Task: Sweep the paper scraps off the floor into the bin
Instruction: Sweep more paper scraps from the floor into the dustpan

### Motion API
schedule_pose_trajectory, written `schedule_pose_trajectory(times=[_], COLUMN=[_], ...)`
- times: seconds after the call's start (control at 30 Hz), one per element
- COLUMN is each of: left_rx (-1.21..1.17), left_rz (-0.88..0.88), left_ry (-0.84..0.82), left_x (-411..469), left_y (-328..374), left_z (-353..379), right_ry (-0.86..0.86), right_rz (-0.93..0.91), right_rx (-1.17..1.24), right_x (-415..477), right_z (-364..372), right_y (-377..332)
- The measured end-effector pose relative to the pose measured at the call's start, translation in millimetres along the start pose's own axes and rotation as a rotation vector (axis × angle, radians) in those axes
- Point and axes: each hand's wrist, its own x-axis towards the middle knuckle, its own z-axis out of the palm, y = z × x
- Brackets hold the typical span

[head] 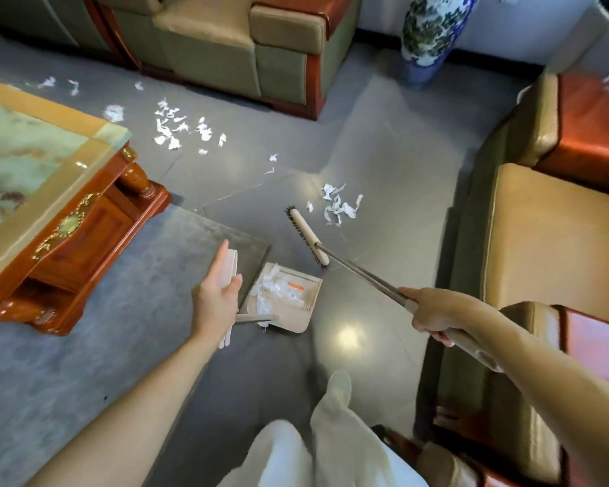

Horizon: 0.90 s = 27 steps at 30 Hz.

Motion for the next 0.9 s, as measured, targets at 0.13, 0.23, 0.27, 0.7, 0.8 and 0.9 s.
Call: schedule_pose_trajectory(times=[0.13, 0.23, 0.27, 0.7, 0.8, 0.9], left_rx=[-0.017, -0.030, -0.037, -0.023, 0.008, -0.006], left_rz=[0.008, 0.007, 0.000, -0.158, -0.196, -0.213], left_ry=[-0.002, -0.012, -0.010, 0.016, 0.084, 0.109], left_x=[51.4, 92.5, 105.6, 210.8, 210.0, 208.5], left_y=[41.5, 66.7, 72.2, 112.3, 131.5, 149.0], left_z=[43.0, 72.7, 83.1, 191.8, 212.4, 238.2], right_ry=[0.053, 0.116, 0.136, 0.209, 0.195, 0.203], right_rz=[0.028, 0.046, 0.047, 0.043, -0.005, -0.064], right_rx=[0.045, 0.078, 0.059, 0.101, -0.034, -0.190], right_x=[32.7, 63.5, 76.2, 235.8, 259.3, 282.6], right_z=[-69.5, -120.0, -135.0, -275.8, -307.5, -333.4], right_y=[6.4, 1.7, -1.9, -27.8, -27.8, -22.8])
